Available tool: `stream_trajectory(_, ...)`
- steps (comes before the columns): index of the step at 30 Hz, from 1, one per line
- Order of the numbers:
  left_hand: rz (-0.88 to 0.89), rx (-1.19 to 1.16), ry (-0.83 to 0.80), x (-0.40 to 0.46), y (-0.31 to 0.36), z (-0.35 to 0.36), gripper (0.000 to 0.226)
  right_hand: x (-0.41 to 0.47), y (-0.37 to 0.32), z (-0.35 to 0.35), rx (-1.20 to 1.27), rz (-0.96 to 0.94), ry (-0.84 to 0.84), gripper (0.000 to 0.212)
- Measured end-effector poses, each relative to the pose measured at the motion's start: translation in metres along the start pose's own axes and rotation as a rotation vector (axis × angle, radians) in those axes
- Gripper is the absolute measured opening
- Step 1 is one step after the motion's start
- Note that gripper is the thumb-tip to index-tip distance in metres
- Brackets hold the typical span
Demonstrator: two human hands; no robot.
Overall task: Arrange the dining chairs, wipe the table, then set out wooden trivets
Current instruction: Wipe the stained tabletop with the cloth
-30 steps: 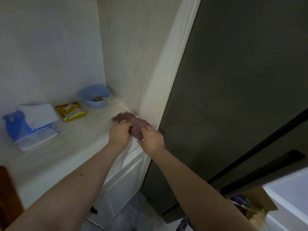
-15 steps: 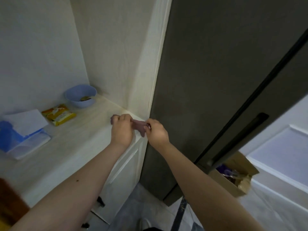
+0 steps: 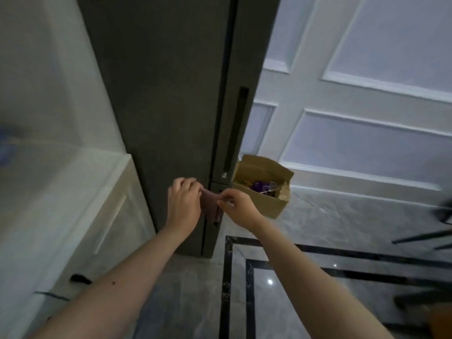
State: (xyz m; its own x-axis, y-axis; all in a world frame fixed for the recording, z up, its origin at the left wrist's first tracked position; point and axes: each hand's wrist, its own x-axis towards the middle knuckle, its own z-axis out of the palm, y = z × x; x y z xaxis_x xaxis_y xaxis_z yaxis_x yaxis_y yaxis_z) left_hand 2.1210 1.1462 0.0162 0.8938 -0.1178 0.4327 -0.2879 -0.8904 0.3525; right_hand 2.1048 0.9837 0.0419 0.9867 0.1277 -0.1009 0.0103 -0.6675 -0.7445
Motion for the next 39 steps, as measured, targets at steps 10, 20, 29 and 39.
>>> stream_trajectory(10,-0.007,-0.360,-0.316,-0.025,0.213,0.064,0.015,-0.137,0.127,-0.127,0.470,0.322,0.313,0.017)
stream_trajectory(20,0.087,-0.721,-0.693,-0.072,0.410,0.115,0.017,-0.259,0.232,-0.237,0.881,0.505,0.594,0.023)
stream_trajectory(29,0.209,-0.933,-1.101,-0.075,0.513,0.162,0.026,-0.299,0.302,-0.293,1.062,0.681,0.919,0.035)
stream_trajectory(39,0.387,-0.827,-1.145,0.026,0.599,0.280,0.026,-0.233,0.392,-0.387,1.158,0.670,0.894,0.023)
